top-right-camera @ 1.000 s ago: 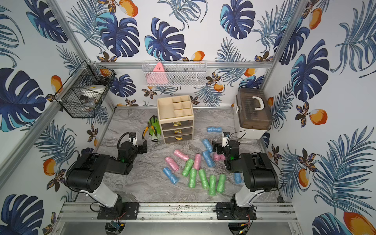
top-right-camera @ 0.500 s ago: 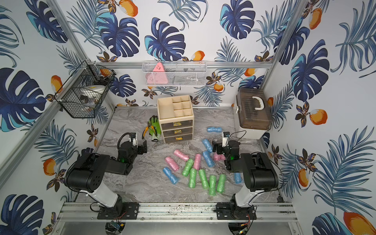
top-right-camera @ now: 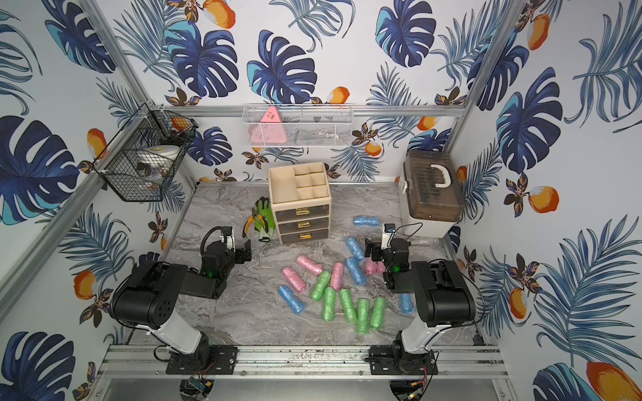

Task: Sort the rolls of trash bags by color and place them into the drawer
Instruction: Move the storage box to the center of the board.

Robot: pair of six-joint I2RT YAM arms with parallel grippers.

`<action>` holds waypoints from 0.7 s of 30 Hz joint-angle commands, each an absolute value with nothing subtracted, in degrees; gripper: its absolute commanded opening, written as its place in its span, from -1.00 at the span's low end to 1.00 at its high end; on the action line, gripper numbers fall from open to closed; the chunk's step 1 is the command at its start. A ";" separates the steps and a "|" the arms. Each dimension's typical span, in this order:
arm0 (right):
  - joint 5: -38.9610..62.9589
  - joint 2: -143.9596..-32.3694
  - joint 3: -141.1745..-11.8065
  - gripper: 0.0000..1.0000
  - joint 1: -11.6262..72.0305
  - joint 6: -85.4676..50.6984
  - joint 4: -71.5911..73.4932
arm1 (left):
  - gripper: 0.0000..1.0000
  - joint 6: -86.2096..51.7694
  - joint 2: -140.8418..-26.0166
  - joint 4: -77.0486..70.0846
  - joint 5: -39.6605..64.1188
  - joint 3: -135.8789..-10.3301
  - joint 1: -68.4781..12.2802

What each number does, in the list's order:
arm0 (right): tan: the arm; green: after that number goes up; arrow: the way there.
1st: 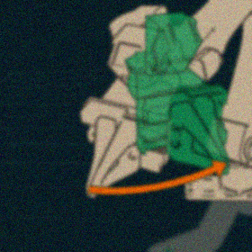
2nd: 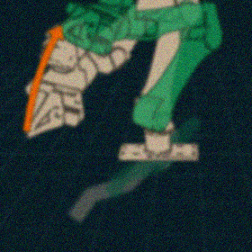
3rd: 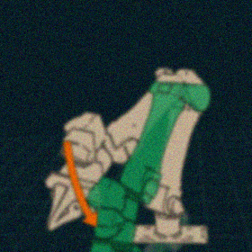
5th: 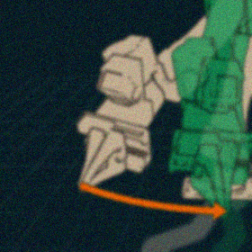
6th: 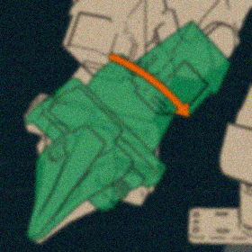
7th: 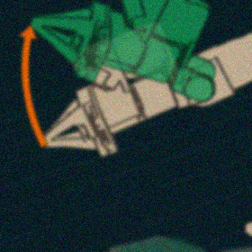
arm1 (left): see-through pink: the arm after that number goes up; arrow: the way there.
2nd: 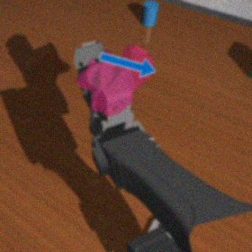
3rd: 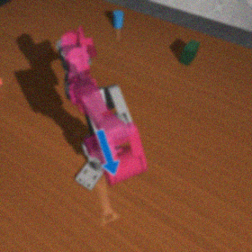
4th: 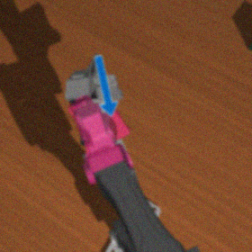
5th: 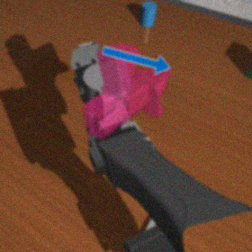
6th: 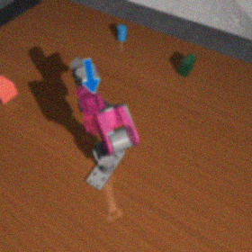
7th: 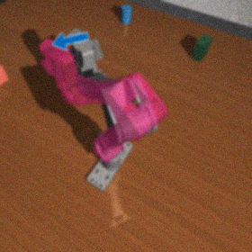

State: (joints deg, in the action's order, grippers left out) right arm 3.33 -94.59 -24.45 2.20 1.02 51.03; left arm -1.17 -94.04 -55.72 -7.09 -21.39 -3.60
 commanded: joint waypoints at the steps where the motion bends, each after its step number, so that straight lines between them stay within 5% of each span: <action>1: -3.10 -89.84 -25.39 1.00 2.24 -1.60 46.51 | 0.98 0.90 -90.78 -50.03 -4.05 -23.65 -3.43; 9: -7.29 -75.51 -37.47 1.00 2.29 -24.34 16.83 | 0.98 -12.29 -80.66 -18.17 -14.54 -38.31 -3.96; 12: 2.13 -78.48 -47.34 1.00 2.11 -30.48 5.12 | 0.96 -23.26 -80.36 -7.38 -10.94 -45.95 -3.46; 16: 23.81 -91.25 -63.91 0.43 2.37 -33.65 -3.93 | 0.26 -30.91 -86.37 1.07 9.56 -58.04 -3.49; 21: 36.60 -104.65 -74.50 0.16 2.67 -44.38 1.06 | -0.24 -39.60 -91.43 1.40 20.92 -62.71 -3.86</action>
